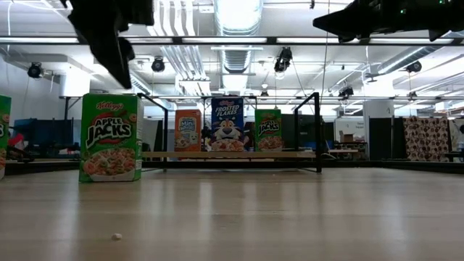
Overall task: Stack cereal on shelf
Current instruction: Put the right green cereal box on the shelf
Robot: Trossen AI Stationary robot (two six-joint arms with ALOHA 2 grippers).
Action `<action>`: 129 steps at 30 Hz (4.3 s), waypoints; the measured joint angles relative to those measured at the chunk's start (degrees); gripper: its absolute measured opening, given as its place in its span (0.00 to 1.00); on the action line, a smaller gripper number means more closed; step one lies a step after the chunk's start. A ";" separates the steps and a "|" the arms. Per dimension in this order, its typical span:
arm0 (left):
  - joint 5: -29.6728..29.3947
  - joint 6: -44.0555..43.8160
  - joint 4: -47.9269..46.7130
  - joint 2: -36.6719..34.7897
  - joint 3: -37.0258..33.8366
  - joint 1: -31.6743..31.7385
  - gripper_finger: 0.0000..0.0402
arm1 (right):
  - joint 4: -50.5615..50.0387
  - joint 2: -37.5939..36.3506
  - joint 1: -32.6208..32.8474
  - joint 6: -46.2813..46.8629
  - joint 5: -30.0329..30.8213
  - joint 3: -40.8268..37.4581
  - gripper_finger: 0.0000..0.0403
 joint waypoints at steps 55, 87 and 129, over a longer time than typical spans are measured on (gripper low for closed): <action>-1.69 0.18 6.93 0.04 -6.29 0.02 0.32 | -1.30 -1.58 0.00 -0.10 0.04 0.02 0.03; -12.59 36.41 49.84 6.64 5.10 13.49 0.32 | -0.14 -5.20 0.02 -5.46 -5.85 -1.10 0.03; -13.03 33.37 36.44 32.43 27.52 21.64 0.32 | -1.19 -6.47 0.02 -5.11 -7.96 -1.40 0.03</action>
